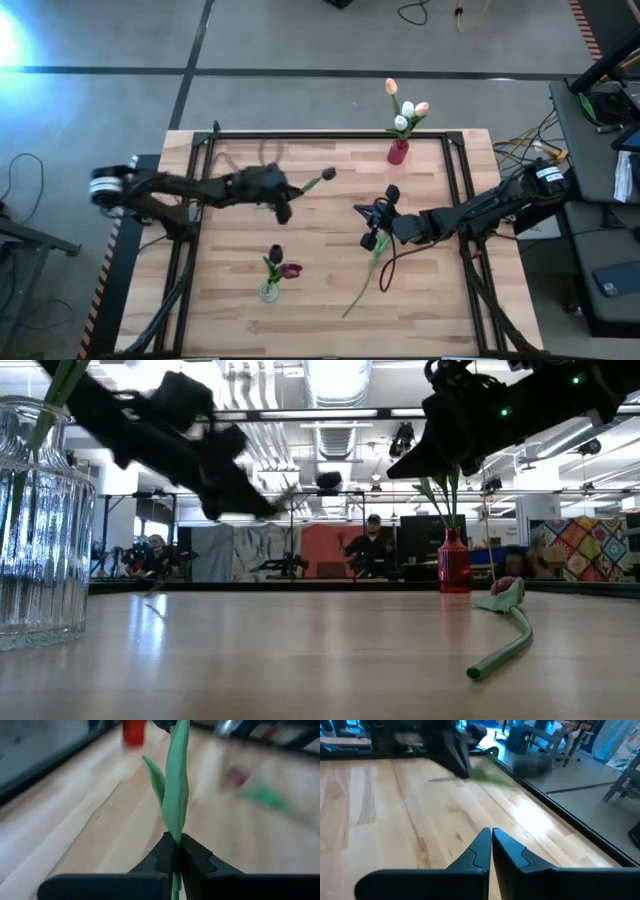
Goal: Sort flowers into vase by color
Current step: Put the black flower into the transparent vase
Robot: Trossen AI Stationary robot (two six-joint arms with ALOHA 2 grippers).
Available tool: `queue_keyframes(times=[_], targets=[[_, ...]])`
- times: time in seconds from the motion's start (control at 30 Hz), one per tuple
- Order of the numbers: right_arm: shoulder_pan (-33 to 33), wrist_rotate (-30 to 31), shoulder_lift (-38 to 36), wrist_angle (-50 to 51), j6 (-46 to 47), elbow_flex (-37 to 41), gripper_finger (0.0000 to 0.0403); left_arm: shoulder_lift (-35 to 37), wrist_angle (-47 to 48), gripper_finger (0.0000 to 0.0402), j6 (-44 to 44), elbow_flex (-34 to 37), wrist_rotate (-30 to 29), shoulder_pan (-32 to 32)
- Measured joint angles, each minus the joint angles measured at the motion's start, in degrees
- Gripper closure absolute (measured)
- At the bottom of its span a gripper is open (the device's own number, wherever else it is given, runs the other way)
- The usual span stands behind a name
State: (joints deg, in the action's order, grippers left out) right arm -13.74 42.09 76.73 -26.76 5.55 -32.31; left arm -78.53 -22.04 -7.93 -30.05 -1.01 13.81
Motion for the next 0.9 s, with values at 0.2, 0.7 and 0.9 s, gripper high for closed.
queue_keyframes(times=[0.2, 0.7, 0.9], targets=[[0.0, 0.0, 0.0, -1.44, -0.19, 0.31, 0.0394, 16.48, -12.1, 0.0401, -4.67, 9.65, -0.27, -5.93], [0.0, 0.02, -0.02, -2.4, -0.08, 0.13, 0.0394, 30.64, -18.2, 0.0402, 7.85, 10.8, -42.53, -41.53], [0.0, 0.02, -0.02, -2.73, 0.03, 0.13, 0.0394, 25.11, -28.58, 0.0401, 15.14, 7.12, -52.36, -52.69]])
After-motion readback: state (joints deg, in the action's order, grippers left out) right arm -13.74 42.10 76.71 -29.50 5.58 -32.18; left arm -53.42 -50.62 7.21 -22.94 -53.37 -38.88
